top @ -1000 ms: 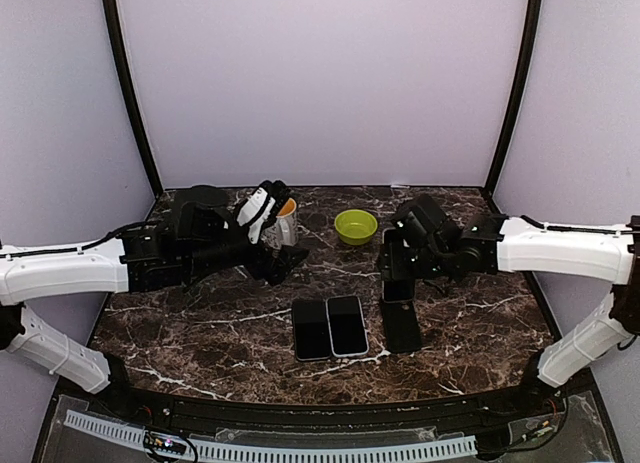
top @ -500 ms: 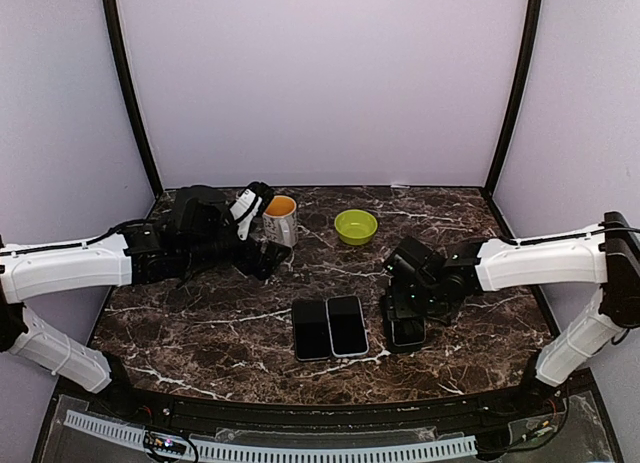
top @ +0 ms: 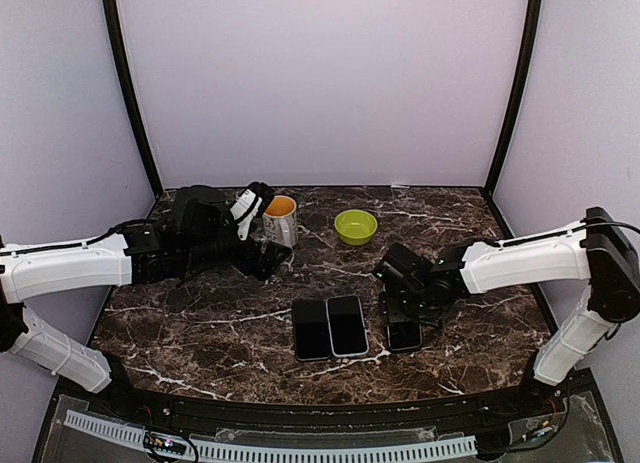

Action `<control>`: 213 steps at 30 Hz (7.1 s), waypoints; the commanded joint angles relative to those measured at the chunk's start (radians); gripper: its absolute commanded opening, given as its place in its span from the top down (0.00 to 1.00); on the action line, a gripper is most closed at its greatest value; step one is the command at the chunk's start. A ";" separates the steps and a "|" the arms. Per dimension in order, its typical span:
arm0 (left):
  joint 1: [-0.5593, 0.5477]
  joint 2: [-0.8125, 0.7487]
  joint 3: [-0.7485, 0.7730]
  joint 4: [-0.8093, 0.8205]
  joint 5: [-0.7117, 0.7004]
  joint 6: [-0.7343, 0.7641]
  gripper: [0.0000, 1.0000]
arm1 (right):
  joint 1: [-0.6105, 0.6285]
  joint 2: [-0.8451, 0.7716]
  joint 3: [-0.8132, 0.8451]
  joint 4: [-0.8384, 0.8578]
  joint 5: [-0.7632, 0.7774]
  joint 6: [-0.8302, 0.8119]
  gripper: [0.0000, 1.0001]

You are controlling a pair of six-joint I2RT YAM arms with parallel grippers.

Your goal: Put the phone into the phone case

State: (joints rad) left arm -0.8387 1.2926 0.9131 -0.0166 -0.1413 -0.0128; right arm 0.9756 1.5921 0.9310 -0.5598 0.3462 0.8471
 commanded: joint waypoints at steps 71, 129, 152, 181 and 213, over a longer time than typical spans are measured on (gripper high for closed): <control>-0.001 -0.022 -0.006 0.000 0.031 0.005 0.01 | 0.219 0.280 0.038 -0.217 0.035 0.127 0.98; -0.002 -0.294 -0.226 0.471 0.377 -0.076 0.05 | 0.423 -0.044 0.206 0.634 0.577 -0.477 0.78; -0.001 -0.357 -0.319 0.645 0.407 -0.178 0.97 | 0.505 0.082 0.328 0.940 0.539 -0.901 0.79; -0.147 -0.308 -0.310 0.472 0.778 0.261 1.00 | 0.331 -0.241 0.308 0.292 -0.521 -0.912 0.27; -0.156 -0.277 -0.299 0.488 0.800 0.195 0.83 | 0.316 -0.415 0.240 0.516 -0.629 -0.910 1.00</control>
State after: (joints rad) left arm -0.9871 1.0035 0.5995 0.4408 0.6563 0.1947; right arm 1.2953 1.2133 1.1893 -0.2234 -0.2295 -0.0734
